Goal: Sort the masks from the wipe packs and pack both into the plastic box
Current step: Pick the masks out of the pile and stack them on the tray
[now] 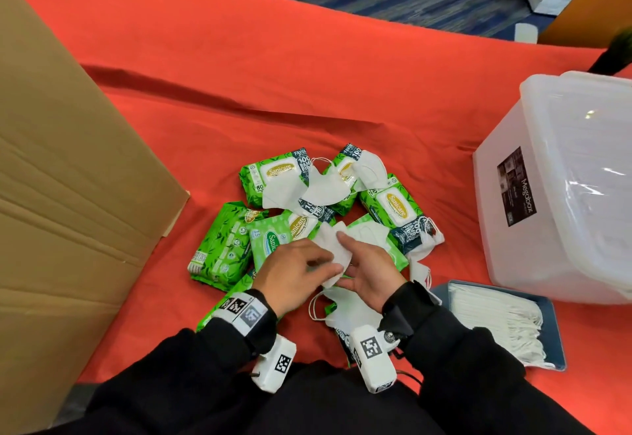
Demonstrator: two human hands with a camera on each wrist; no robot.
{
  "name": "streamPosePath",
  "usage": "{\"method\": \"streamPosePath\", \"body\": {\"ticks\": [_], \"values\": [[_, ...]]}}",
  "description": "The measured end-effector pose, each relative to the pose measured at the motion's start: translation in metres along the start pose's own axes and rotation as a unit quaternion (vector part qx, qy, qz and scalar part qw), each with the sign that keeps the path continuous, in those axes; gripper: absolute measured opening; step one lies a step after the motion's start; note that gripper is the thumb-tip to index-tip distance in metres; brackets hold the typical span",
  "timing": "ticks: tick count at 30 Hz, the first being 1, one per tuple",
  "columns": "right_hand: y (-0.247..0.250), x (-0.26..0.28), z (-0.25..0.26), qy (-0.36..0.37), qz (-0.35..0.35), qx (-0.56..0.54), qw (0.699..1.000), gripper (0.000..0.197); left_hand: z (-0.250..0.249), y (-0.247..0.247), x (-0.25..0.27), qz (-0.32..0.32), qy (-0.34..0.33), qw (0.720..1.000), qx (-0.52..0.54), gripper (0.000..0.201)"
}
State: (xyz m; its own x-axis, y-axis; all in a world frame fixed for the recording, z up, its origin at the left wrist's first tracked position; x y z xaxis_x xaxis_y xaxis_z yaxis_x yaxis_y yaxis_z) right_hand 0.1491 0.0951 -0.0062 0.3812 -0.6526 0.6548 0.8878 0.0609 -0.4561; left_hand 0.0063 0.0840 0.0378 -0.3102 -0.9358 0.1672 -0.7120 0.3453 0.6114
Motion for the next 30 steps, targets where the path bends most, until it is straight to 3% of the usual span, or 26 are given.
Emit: {"method": "streamPosePath", "body": {"ticks": [2, 4, 5, 7, 8, 10, 14, 20, 24, 26, 28, 30], "values": [[0.008, 0.002, 0.004, 0.0, -0.006, 0.078, 0.997, 0.017, 0.008, 0.008, 0.0, -0.039, 0.013, 0.998, 0.051, 0.032], [0.015, 0.005, 0.009, -0.001, -0.008, 0.132, 0.991, 0.021, 0.023, 0.019, 0.0, -0.092, 0.036, 0.991, 0.085, 0.025], [0.015, 0.007, 0.012, -0.002, 0.002, 0.152, 0.988, 0.023, 0.029, 0.02, -0.002, -0.08, 0.046, 0.99, 0.109, 0.036], [0.013, 0.011, 0.018, -0.001, 0.039, 0.168, 0.985, 0.026, 0.034, 0.009, -0.009, 0.013, 0.058, 0.979, 0.195, 0.063], [0.011, 0.013, 0.019, -0.001, 0.057, 0.169, 0.984, 0.027, 0.034, 0.003, -0.011, 0.051, 0.061, 0.967, 0.242, 0.065], [0.013, 0.013, 0.02, 0.001, 0.061, 0.173, 0.983, 0.029, 0.038, -0.001, -0.013, 0.063, 0.072, 0.946, 0.308, 0.046], [0.022, 0.015, 0.018, 0.007, 0.014, 0.193, 0.981, 0.014, 0.048, -0.004, -0.011, 0.053, 0.102, 0.944, 0.31, 0.01], [0.029, 0.014, 0.008, 0.019, -0.019, 0.17, 0.985, 0.024, 0.046, -0.006, -0.007, 0.032, 0.111, 0.96, 0.257, 0.026], [0.025, 0.016, 0.005, 0.009, -0.007, 0.168, 0.986, 0.005, 0.055, -0.008, -0.006, 0.027, 0.11, 0.949, 0.294, 0.007], [0.025, 0.016, 0.005, 0.012, -0.005, 0.171, 0.985, 0.017, 0.058, -0.011, -0.007, 0.031, 0.11, 0.946, 0.303, 0.022], [0.025, 0.016, 0.005, 0.01, -0.005, 0.171, 0.985, 0.026, 0.06, -0.012, -0.008, 0.023, 0.116, 0.945, 0.306, 0.02], [0.024, 0.018, 0.006, 0.01, -0.004, 0.167, 0.986, 0.02, 0.063, -0.012, -0.009, 0.013, 0.125, 0.944, 0.306, 0.014]]}}
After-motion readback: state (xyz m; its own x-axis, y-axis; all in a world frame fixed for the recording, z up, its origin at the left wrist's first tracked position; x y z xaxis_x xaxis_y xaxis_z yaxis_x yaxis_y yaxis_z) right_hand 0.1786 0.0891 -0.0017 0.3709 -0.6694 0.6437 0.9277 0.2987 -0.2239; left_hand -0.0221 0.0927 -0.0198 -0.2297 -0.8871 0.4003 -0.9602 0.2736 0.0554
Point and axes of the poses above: each hand's wrist, its own x-axis away from the middle knuckle, its own y-axis out of the back of the hand, z = x × y, the point moved 7 cm from there along -x, towards the middle knuckle, and after that the axes turned 10 degrees about z, right-handed, at the moved point
